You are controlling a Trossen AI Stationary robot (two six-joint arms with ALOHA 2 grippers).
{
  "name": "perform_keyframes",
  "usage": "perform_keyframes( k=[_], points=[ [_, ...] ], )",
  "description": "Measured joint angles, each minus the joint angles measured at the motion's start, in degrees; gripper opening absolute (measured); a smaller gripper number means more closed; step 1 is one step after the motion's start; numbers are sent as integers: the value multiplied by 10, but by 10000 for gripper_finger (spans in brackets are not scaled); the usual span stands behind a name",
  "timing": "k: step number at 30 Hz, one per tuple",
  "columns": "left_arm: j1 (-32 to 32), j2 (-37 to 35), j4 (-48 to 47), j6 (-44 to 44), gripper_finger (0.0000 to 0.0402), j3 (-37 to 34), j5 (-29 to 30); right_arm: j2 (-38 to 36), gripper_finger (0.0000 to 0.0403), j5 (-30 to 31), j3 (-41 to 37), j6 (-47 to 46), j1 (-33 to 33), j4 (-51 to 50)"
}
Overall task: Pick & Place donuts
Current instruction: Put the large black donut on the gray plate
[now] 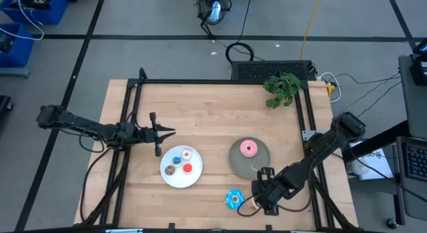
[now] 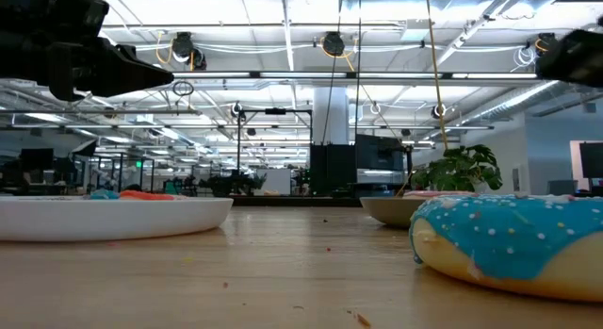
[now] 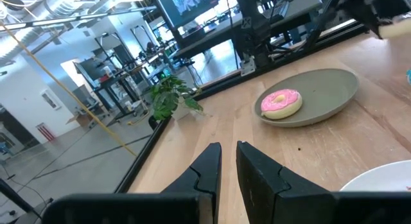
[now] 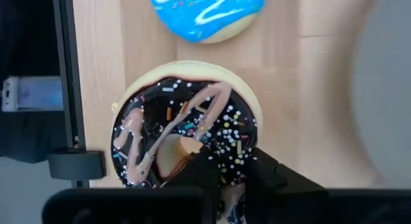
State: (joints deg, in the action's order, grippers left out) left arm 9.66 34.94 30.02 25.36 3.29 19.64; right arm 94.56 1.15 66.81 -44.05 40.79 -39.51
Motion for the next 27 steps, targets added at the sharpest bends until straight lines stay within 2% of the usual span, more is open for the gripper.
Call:
perform_keyframes(
  k=[7,15,22,27],
  points=[
    [0,0,1,2,56,0,0,-71,13,-15,1,12,-29,-58],
    [0,0,1,35,56,0,0,-132,18,-13,1,24,-64,-105],
    [0,0,0,36,56,0,4,-131,18,-13,1,31,-81,-119],
    [0,0,1,36,56,0,4,-132,18,-59,2,79,-136,-136]
  ],
)
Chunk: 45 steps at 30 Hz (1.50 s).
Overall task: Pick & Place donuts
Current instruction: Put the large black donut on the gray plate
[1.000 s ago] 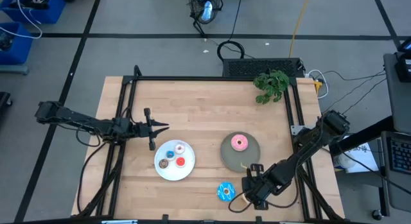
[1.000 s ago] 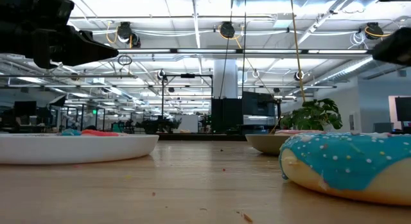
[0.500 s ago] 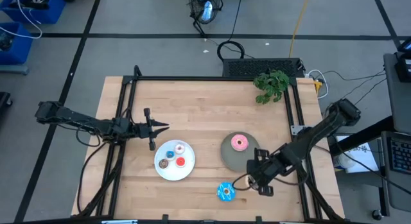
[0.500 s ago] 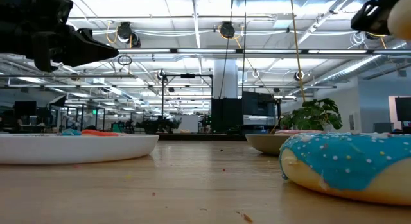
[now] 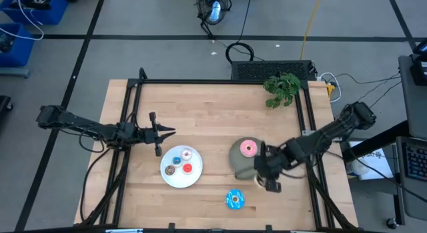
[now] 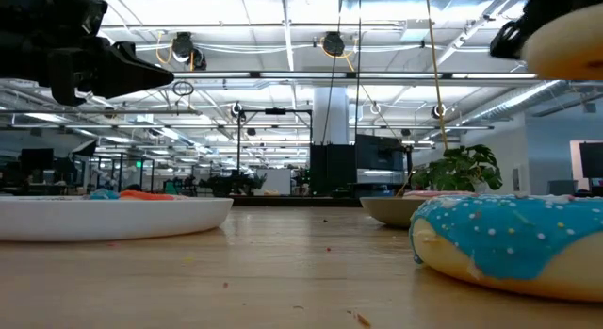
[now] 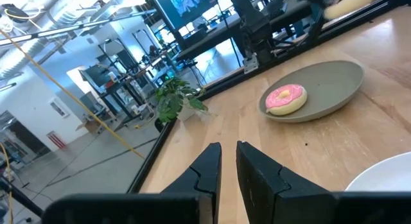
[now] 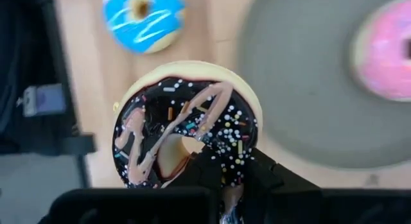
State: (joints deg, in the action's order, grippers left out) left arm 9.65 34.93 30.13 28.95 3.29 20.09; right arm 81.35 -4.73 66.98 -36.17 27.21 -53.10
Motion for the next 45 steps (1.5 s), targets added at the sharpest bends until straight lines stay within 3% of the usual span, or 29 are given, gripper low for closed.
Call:
perform_keyframes(
  k=[9,13,16,23,27,36,45],
  points=[
    [0,0,0,15,56,0,0,8,18,31,-3,87,-144,-88],
    [0,0,-5,17,56,0,0,21,18,23,-32,128,-182,-47],
    [0,0,-7,19,56,0,0,35,18,-26,-55,143,-200,-3],
    [0,0,-6,19,56,0,0,69,18,-46,-102,159,-200,5],
    [0,0,-4,19,56,0,0,74,18,-41,-128,161,-201,60],
    [0,0,-4,18,56,0,0,75,21,-43,-130,166,-199,89],
    [0,0,-3,16,56,0,0,75,85,-41,-130,156,-191,92]
  ],
)
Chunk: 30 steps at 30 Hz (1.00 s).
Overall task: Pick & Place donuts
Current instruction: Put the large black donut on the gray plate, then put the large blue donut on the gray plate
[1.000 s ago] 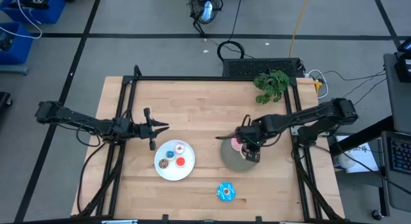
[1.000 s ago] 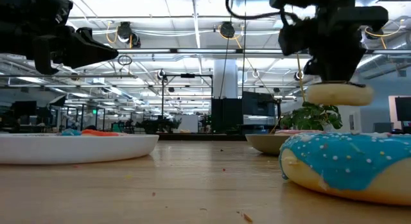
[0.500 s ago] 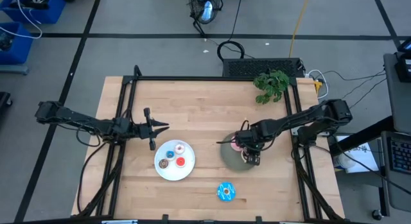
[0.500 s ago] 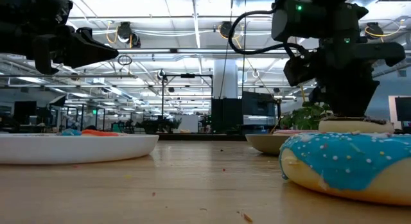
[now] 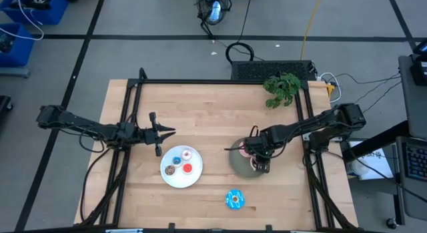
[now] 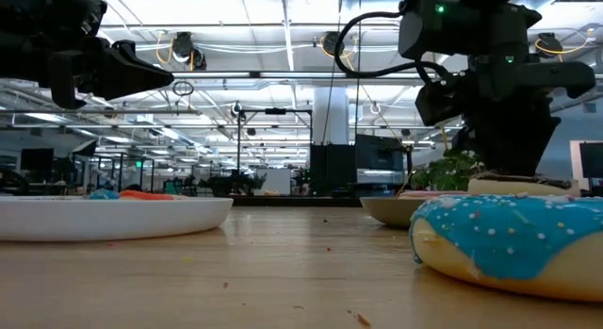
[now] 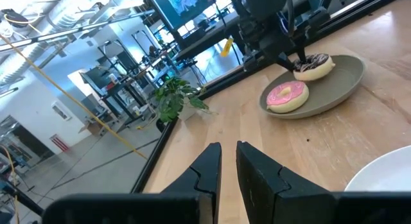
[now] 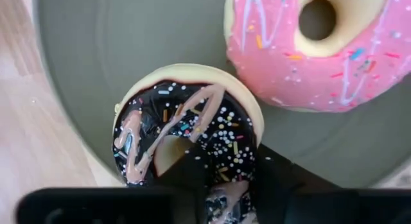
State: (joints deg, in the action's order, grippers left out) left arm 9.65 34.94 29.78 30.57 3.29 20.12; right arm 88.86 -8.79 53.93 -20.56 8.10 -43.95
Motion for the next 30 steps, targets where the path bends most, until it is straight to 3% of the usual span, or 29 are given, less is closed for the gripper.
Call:
perform_keyframes(
  k=[5,12,24,30],
  points=[
    [0,0,0,0,56,0,0,0,139,29,0,4,0,0],
    [0,0,0,0,56,0,0,0,186,30,0,3,-1,0],
    [0,0,1,2,56,0,0,-3,220,31,32,3,-3,-44],
    [0,0,2,-2,56,0,0,-3,222,60,67,4,2,-84]
  ],
)
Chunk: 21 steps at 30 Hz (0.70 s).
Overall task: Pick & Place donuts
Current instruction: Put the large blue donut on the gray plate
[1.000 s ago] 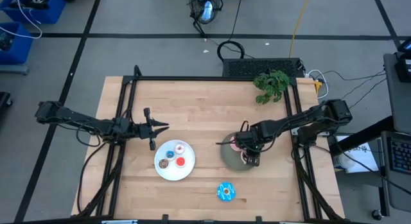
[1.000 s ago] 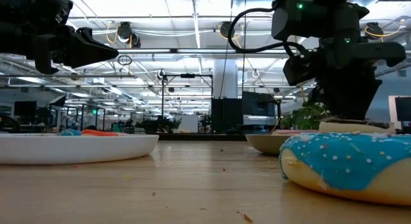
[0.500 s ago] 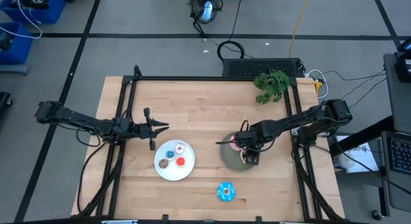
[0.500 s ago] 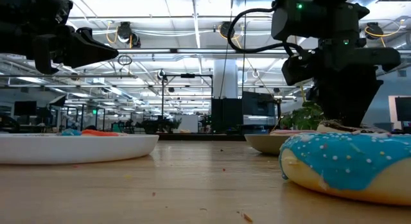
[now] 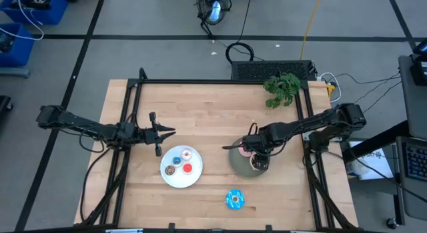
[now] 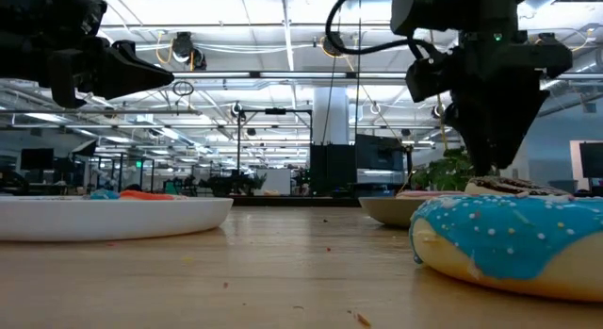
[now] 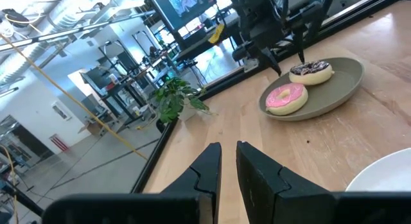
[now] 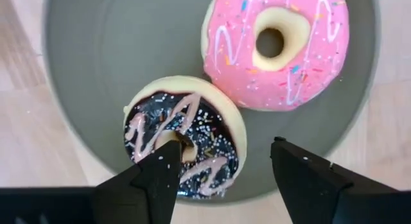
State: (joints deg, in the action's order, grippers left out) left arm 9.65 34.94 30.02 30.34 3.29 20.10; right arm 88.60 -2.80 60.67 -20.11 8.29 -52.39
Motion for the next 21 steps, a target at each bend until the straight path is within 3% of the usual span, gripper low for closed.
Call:
perform_keyframes(
  k=[10,21],
  points=[
    [0,0,1,0,56,0,0,0,179,36,59,-29,81,-21],
    [0,0,2,-7,56,0,0,2,18,60,73,-107,207,20]
  ],
)
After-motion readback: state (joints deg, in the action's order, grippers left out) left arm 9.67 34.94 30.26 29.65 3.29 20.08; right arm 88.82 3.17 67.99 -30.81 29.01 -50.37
